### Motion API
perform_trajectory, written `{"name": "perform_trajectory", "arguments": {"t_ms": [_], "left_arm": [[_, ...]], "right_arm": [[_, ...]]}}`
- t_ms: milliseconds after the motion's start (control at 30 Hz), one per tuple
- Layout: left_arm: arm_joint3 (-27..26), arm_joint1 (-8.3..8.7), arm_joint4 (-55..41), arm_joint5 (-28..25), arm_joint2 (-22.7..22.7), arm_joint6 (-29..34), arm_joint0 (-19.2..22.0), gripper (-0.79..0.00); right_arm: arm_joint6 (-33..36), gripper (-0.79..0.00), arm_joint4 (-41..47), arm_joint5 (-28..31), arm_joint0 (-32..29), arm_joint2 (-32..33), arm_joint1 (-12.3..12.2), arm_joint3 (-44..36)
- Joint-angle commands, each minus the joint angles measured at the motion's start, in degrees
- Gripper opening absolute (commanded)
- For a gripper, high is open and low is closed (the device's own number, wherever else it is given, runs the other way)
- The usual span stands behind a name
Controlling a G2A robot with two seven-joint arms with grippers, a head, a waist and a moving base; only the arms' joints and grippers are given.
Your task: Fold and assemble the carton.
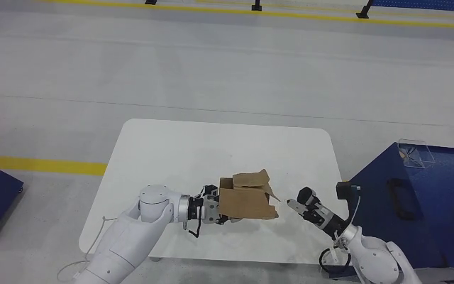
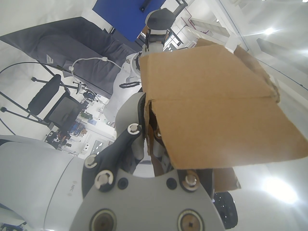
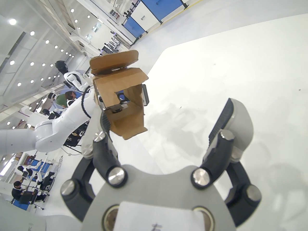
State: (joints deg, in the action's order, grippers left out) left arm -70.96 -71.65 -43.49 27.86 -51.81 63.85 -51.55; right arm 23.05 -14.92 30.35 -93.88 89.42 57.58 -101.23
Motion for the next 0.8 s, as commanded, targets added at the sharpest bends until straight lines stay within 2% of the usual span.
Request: {"name": "perform_trajectory", "arguments": {"t_ms": [0, 200, 433, 767], "left_arm": [[-0.27, 0.02, 0.23, 0.00, 0.24, 0.21, -0.05, -0.785], [-0.88, 0.02, 0.71, -0.12, 0.95, 0.44, -0.16, -0.785], [-2.24, 0.23, 1.01, -0.71, 1.12, 1.24, -0.78, -0.785], [-5.16, 0.70, 1.96, -0.63, 1.15, 0.74, -2.30, -0.785]], "right_arm": [[0.09, 0.000, -0.44, -0.48, 0.61, -0.75, 0.10, 0.45], [-0.19, 0.000, -3.20, -1.60, 2.45, -3.77, 0.48, 1.51], [-3.22, 0.000, -10.45, -5.01, 4.36, -7.74, 1.13, 2.75], [-4.00, 0.000, -11.92, -6.84, 7.54, -11.17, 1.86, 4.99]]}}
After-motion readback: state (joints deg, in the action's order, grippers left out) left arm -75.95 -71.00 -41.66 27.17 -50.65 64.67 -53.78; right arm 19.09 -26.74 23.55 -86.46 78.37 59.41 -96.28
